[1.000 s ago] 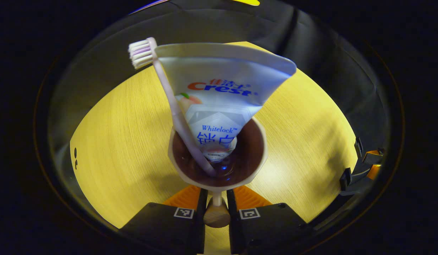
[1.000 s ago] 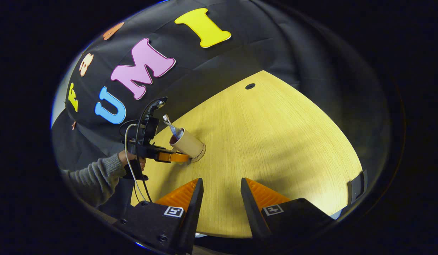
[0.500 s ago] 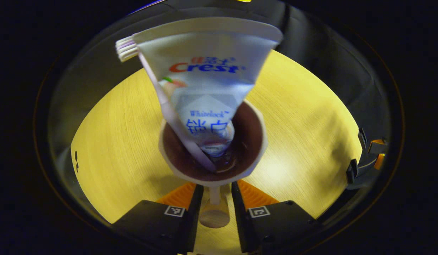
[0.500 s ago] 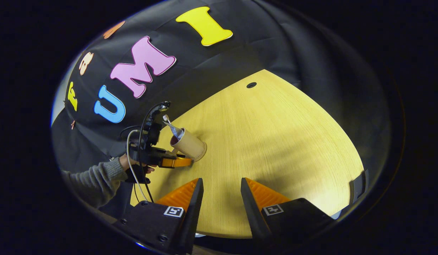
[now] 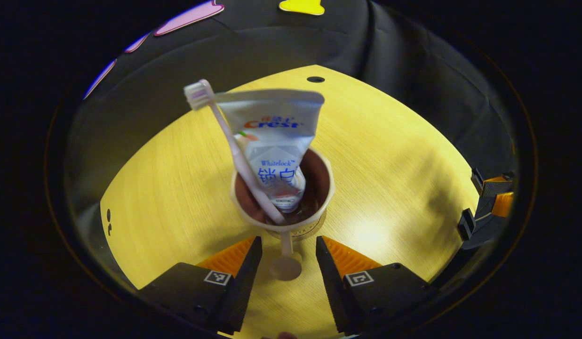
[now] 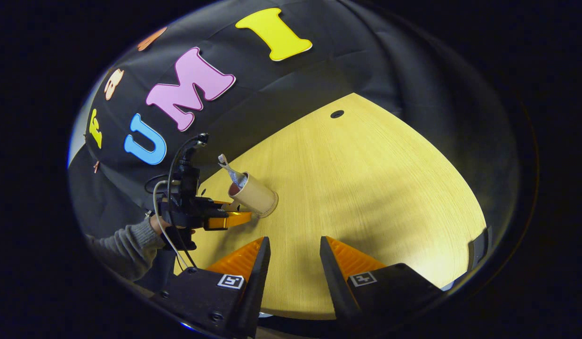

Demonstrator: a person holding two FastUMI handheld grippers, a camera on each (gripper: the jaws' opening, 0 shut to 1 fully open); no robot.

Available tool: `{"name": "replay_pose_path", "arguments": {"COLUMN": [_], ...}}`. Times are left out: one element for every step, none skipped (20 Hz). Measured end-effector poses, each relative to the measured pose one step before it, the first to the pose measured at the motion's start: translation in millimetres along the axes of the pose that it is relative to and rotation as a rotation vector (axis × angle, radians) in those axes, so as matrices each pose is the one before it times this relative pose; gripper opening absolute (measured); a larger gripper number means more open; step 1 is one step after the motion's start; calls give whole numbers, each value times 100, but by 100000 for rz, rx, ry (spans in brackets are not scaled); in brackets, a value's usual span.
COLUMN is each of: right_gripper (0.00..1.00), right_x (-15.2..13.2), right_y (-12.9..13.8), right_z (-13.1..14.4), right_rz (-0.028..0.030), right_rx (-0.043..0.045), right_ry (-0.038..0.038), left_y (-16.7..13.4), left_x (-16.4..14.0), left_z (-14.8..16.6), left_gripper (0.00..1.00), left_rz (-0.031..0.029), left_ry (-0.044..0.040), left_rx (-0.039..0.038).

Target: Put the toothbrush and toothpaste on the desktop into the cup, then pick up the cup and place it on the coaster on the desktop.

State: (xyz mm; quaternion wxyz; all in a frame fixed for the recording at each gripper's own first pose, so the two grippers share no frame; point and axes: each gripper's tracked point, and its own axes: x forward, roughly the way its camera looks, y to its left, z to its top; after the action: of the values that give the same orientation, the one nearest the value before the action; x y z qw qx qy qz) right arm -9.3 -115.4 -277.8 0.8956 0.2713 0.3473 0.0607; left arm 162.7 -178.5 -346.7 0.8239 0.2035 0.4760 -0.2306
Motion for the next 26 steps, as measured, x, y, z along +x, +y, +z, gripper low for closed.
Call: {"name": "replay_pose_path", "arguments": {"right_gripper": [66,66,66,66,66,66,66,65,66,65,66,66,66,66,65,66,66,68,72,77,77,77,77,77,80,85], "right_x": [239,149,117,136,27,241,118,155,154,174,-34,32,101,73,34,-17,-90,98,-29,68,-37,102,64,8,-2,68], "right_y": [209,387,482,540,531,520,583,667,700,634,681,688,612,630,547,396,473,497,416,429,390,359,492,528,500,458], "right_z": [-14,53,124,68,30,-23,-67,-55,-221,-150,-115,-75,-168,70,-16,102,237,72,-18,39,-135,23,-58,-28,-38,97], "right_rz": [-347,225,337,493,396,502,524,650,709,751,736,590,564,435,182,-206,-135,192,-4,-53,-40,-97,28,213,-80,-215], "right_rx": [-473,-179,-22,-147,-465,-709,-930,-1080,-1116,-1067,-1064,-1069,-1055,-1005,-953,-1030,-1066,-784,-694,-716,-614,-497,-364,-457,-913,-1443], "right_ry": [211,86,-114,19,-167,146,72,256,502,418,355,402,265,279,-54,-390,-452,-179,-322,-254,-148,-169,-179,-103,-412,-531], "left_y": [63,24,134,59,88,152,213,238,318,163,109,-60,-33,-86,82,12,37,41,100,57,-274,-540,-565,-308,-88,-64], "left_x": [-716,-679,-811,-858,-806,-898,-845,-882,-847,-878,-868,-888,-920,-788,-921,-761,-945,-735,-721,-764,-638,-628,-575,-411,-641,-470], "left_z": [137,14,20,40,42,-18,-48,-72,-61,53,-100,5,51,118,-154,7,-89,-26,-117,-78,-256,-228,-344,-183,-167,-55], "left_gripper": [73,74,74,74,74,74,74,75,75,75,75,75,75,75,75,74,74,74,74,75,75,75,76,78,78,78], "left_rz": [126,73,42,162,120,100,436,722,641,353,36,-722,-363,-405,-18,83,170,244,243,14,-1208,-2459,-2261,-1831,-945,-168], "left_ry": [-1535,-1316,-1648,-1747,-1913,-1587,-1359,-1376,-1703,-1850,-2066,-2318,-2649,-2192,-2385,-2205,-2158,-1843,-1618,-1196,-650,-260,-582,-619,-1030,-1044], "left_rx": [-142,-93,-54,-402,-719,-833,-1079,-1438,-1621,-1822,-1704,-1196,-986,-894,-876,-1057,-1167,-1231,-1380,-1599,-1859,-2001,-1692,-1233,-397,47]}}
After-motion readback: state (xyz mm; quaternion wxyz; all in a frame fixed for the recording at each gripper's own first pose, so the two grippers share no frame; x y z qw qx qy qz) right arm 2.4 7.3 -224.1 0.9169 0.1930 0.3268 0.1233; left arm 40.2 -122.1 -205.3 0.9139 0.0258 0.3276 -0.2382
